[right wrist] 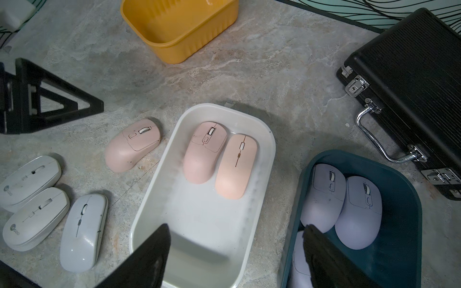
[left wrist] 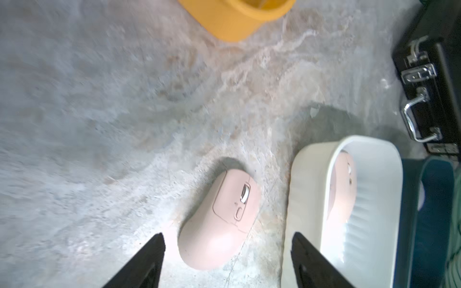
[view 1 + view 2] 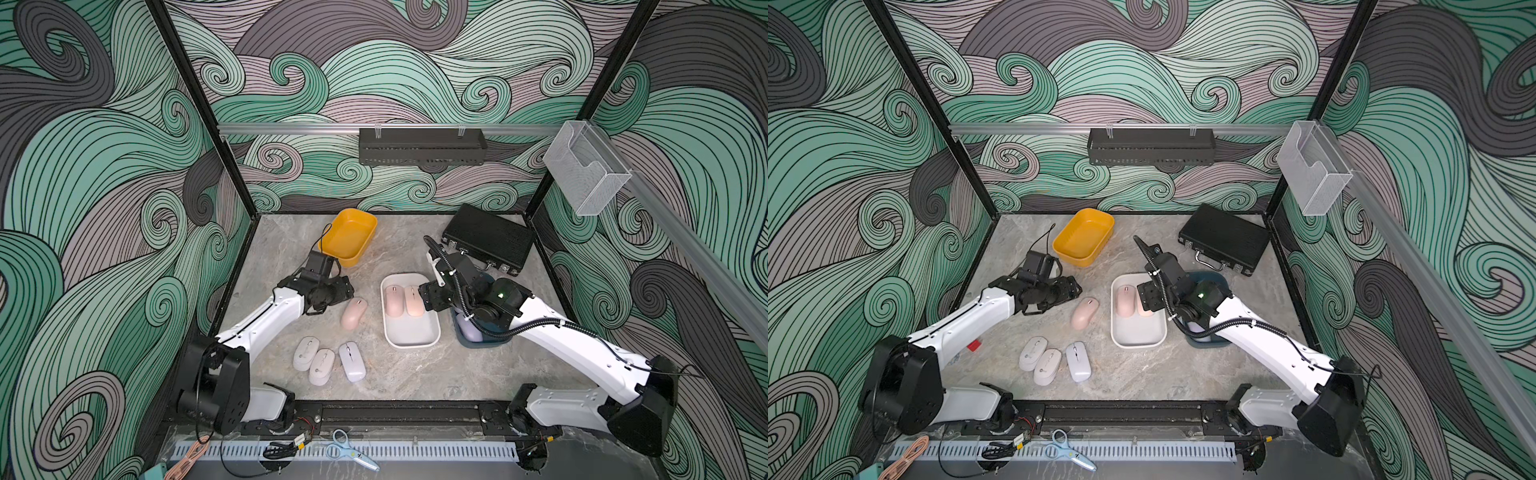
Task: Place the mice by color into the storage box
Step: Adjust the mouse at the center of the board, then pick up the mouse from the center of the board.
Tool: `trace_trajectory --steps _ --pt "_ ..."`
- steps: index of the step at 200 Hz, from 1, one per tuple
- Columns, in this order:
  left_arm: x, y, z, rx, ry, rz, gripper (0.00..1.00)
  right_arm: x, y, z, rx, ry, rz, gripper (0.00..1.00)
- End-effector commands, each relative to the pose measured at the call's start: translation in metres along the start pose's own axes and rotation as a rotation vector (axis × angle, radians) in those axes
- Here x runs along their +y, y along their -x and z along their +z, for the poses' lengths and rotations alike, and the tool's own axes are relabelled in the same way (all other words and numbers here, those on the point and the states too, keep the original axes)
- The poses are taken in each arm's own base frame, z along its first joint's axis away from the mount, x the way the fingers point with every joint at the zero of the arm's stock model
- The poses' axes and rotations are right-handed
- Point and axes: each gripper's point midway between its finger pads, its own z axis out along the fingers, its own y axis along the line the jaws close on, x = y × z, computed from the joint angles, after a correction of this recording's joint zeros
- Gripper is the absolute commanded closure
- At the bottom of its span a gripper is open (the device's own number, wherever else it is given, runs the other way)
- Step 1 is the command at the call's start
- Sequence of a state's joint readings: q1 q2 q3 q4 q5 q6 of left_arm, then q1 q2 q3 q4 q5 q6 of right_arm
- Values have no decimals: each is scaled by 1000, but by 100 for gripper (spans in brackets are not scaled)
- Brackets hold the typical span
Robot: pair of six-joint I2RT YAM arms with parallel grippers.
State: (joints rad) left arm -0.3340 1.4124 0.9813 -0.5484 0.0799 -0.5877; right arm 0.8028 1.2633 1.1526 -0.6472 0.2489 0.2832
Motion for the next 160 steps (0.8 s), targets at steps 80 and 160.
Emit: trace_trajectory --steps 80,160 --pt "-7 -68 32 554 199 407 20 -23 -4 3 18 -54 31 6" --pt "-10 -62 68 546 254 391 24 -31 -9 9 20 -48 53 7"
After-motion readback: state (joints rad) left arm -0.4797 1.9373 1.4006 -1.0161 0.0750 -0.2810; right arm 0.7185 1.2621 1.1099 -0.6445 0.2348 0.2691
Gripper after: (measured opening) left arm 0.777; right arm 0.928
